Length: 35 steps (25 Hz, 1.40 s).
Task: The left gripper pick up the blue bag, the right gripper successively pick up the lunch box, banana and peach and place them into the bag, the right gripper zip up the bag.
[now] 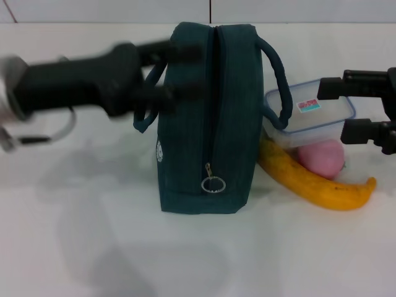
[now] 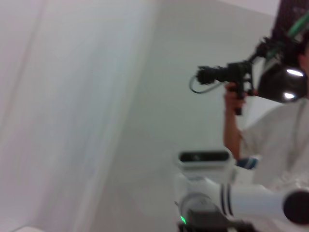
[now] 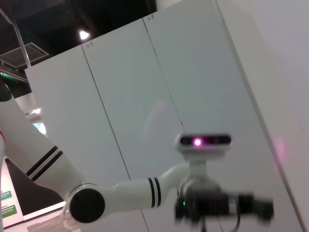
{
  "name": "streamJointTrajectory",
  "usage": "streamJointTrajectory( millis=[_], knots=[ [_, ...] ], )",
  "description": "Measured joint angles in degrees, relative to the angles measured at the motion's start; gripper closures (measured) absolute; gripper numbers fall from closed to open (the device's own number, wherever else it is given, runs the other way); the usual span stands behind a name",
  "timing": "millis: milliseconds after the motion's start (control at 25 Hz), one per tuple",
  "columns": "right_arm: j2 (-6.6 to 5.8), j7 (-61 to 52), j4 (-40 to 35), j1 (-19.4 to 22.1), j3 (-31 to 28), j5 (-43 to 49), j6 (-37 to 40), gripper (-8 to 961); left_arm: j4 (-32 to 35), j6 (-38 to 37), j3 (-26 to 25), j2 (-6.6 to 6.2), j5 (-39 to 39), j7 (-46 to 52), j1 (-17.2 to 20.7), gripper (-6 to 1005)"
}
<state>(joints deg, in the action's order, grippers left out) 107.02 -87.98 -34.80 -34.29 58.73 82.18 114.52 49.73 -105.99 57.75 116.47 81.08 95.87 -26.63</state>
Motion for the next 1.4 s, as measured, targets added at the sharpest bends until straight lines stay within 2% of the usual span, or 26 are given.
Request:
streamJointTrajectory(
  millis=[120, 280, 400, 520, 720, 840, 1080, 1400],
  knots=[
    [-0.03, 0.0, 0.0, 0.2, 0.0, 0.0, 0.1, 183, 5.1, 0.1, -4.2, -1.60, 1.8, 10.5, -0.3, 167],
    [0.01, 0.9, 0.0, 0.8, 0.0, 0.0, -0.1, 183, 8.9, 1.0, -8.4, -4.08, 10.4, 23.0, -2.0, 167],
    [-0.14, 1.6, 0.0, 1.7, -0.1, 0.0, -0.2, 183, 8.6, 2.4, -12.1, -4.75, 17.9, 30.8, -4.4, 167],
    [-0.37, 2.4, 0.0, 2.7, -0.3, 0.0, -0.5, 183, 8.5, 3.1, -13.1, -4.63, 24.3, 35.5, -6.2, 167],
    [-0.42, 3.5, 0.1, 4.6, -2.0, 0.0, -0.8, 182, 8.4, 3.3, -12.9, -3.41, 32.4, 41.2, -10.1, 168],
    [-0.42, 4.1, 0.4, 5.2, -2.4, 0.0, -0.9, 182, 7.7, 3.5, -12.8, -2.85, 34.5, 42.6, -11.9, 168],
    [-0.37, 4.9, 0.5, 6.9, -2.7, 0.1, -0.6, 182, 4.3, 6.0, -12.7, -2.83, 37.6, 44.0, -15.6, 168],
    [0.02, 5.6, 0.6, 8.3, -3.0, 0.1, -0.9, 182, 3.7, 7.4, -12.6, -2.62, 43.6, 46.0, -18.2, 169]
  ],
)
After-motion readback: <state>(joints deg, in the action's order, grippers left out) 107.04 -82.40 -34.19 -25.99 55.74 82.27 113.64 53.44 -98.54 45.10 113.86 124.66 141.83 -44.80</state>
